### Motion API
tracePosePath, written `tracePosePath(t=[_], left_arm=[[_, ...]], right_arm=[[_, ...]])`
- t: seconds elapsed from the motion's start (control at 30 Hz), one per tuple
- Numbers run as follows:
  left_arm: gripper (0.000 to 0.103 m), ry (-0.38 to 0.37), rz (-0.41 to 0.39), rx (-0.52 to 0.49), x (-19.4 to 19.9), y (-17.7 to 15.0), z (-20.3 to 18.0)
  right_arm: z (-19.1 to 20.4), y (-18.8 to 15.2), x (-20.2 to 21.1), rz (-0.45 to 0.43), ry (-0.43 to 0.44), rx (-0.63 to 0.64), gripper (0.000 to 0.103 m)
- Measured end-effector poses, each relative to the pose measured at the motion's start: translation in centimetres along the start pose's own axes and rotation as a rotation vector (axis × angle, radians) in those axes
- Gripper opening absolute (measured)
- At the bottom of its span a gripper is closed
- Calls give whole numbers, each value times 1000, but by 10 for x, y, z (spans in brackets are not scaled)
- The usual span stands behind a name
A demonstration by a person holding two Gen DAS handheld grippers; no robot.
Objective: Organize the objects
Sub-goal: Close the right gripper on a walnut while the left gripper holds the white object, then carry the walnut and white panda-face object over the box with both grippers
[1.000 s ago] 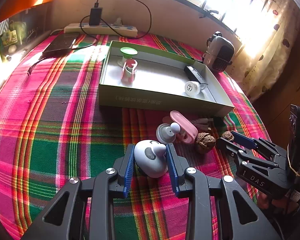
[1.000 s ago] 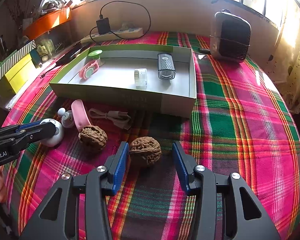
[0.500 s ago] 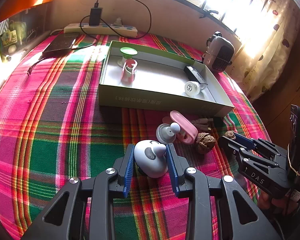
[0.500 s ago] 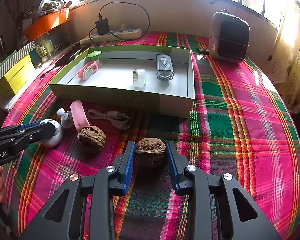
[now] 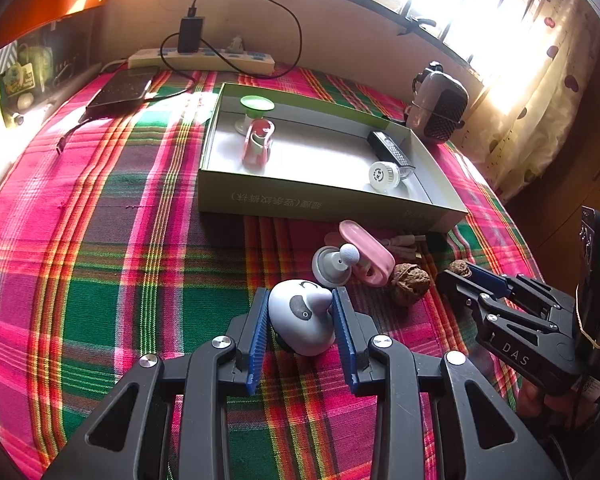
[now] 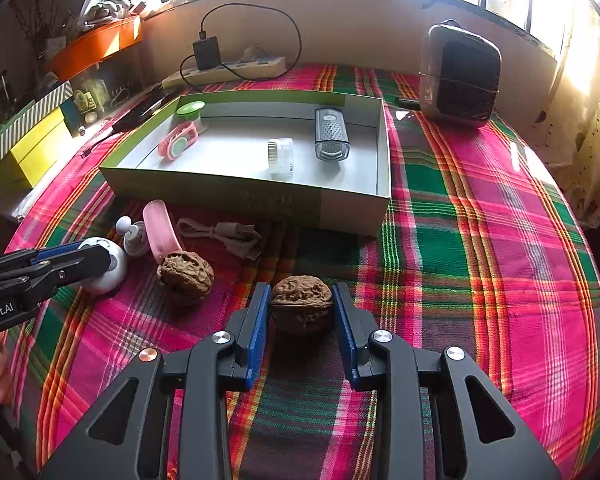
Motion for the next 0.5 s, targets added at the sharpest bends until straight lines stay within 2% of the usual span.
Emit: tracePosePath(t=[0.5], left_arm=[[29, -20, -38, -17, 16, 19, -7]], right_arm=[[-3, 15, 14, -41, 27, -5, 32]])
Point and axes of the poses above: each gripper's, at about its wrist camera, not at the fingertips, and x roughly against the way its jaws point, z to its left, y to its top, the point moved 8 cm from there along -x, roughly the way its jaws point, and after that the axes turned 2 degrees about -y, right-handed, at the moved point
